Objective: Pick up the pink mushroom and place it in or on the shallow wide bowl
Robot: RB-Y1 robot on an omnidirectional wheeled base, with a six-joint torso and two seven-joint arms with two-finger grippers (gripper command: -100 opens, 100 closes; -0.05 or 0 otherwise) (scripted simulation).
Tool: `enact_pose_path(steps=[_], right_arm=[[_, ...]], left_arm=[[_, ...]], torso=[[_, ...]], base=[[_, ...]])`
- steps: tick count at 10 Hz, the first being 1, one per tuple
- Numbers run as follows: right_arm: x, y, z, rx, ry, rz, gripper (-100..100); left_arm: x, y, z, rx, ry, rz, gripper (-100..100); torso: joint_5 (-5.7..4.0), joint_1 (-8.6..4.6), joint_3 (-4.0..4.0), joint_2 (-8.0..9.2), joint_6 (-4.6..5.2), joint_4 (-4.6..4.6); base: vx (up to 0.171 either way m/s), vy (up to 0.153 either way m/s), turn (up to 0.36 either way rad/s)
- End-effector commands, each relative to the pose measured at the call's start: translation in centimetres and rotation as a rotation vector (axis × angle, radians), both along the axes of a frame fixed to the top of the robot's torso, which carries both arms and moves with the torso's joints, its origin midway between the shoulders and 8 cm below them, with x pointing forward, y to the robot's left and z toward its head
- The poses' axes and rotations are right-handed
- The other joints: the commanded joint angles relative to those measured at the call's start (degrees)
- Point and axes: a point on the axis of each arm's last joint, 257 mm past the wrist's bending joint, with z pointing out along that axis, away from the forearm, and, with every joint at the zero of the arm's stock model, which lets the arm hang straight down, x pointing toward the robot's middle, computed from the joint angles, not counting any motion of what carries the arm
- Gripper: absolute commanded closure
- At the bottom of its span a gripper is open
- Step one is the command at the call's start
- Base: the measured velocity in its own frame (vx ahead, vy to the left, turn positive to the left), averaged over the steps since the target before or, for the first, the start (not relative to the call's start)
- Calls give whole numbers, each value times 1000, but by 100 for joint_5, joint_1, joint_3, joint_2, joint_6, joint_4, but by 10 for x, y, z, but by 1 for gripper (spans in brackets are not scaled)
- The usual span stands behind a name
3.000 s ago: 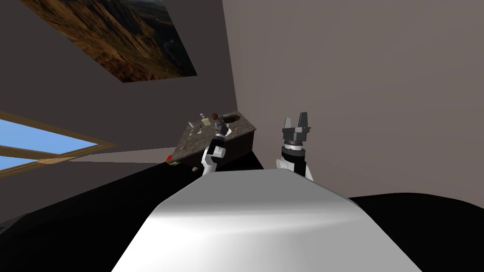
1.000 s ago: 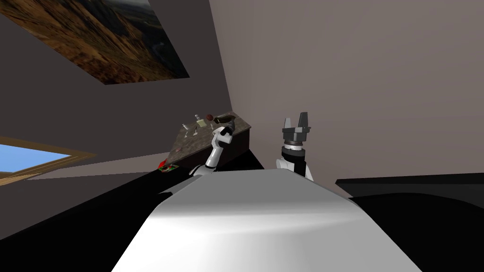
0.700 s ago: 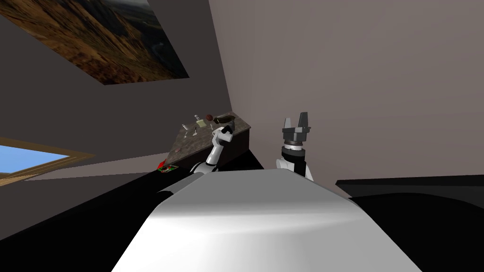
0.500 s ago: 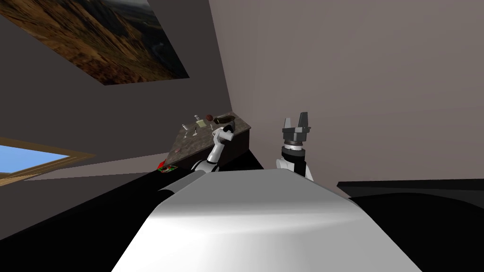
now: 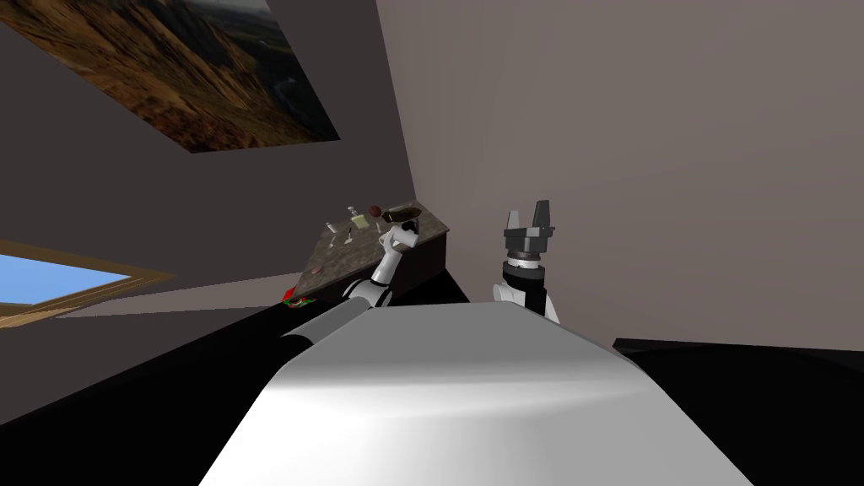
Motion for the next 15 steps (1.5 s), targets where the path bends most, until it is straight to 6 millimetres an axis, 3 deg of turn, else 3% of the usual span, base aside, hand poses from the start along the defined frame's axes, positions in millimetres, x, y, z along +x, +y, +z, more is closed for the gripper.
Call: enact_pose_path(steps=[1, 9, 15], right_arm=[[0, 0, 0, 0, 0, 0, 0], [0, 0, 0, 0, 0, 0, 0], [0, 0, 0, 0, 0, 0, 0]], left_arm=[[0, 6, -9, 13, 41, 23, -100], [-9, 27, -55, 64, 273, 163, -100], [-33, 13, -89, 67, 428, 221, -100]], torso=[[0, 0, 0, 0, 0, 0], [0, -2, -7, -9, 1, -4], [0, -1, -7, -9, 1, -4]], base=[[56, -10, 27], [80, -16, 70], [107, -20, 101]])
